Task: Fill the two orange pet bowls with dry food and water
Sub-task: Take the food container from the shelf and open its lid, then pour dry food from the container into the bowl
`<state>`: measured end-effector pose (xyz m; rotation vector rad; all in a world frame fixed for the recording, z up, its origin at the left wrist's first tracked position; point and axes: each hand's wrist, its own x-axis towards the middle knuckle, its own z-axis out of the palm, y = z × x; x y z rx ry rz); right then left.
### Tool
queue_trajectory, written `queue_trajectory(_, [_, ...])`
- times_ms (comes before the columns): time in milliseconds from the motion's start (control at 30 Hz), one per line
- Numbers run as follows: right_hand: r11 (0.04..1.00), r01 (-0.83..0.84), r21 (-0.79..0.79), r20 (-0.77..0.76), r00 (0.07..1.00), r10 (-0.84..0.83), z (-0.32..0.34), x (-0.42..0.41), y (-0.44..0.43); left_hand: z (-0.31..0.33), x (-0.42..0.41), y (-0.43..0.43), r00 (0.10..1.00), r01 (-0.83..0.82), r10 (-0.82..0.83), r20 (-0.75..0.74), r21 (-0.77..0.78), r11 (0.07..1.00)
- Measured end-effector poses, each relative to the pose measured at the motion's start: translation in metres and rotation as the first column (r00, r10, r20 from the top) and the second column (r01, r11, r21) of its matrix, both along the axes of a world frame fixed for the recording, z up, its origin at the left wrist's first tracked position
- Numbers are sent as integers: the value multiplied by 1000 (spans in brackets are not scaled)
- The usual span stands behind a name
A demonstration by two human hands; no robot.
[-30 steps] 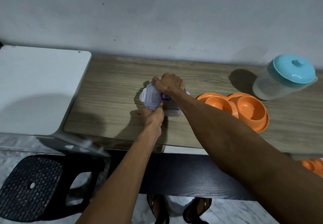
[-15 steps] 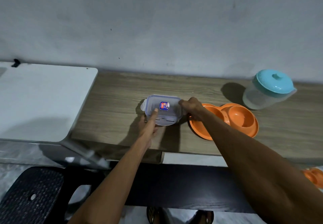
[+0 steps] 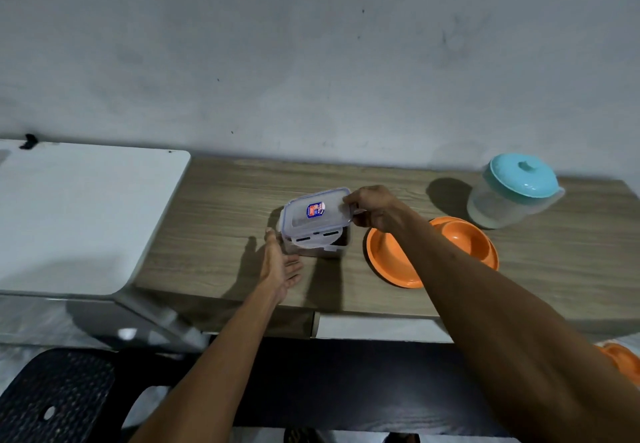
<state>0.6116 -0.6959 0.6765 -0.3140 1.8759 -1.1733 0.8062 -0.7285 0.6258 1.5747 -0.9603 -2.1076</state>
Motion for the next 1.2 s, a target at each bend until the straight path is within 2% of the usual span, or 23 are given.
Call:
queue_trajectory(300, [968, 234, -94, 87, 970, -226, -17, -38, -62, -23, -5, -13, 996, 72, -73, 59, 8, 997])
queue_trajectory(500, [963, 261, -69, -3, 965, -262, -44, -59, -86, -39, -3, -17, 996, 72, -73, 55, 13, 997])
queue_trajectory(733, [978, 185, 94, -172, 971, -167, -74, -64, -90, -41, -5, -15, 996, 68, -69, 58, 20, 997])
queue_trajectory(967, [962, 118, 245, -468, 884, 11, -85, -61, -82, -32, -7, -11, 997, 26, -26, 76, -5, 1000])
queue_trajectory(1100, [969, 9, 248, -503, 856, 121, -63, -50, -67, -27, -5, -10, 996, 12, -9, 85, -31, 999])
queue_trajectory(1200, [973, -27, 229, -484, 864, 138, -51, -36, -40, -22, -3, -7, 996, 19, -13, 93, -56, 998])
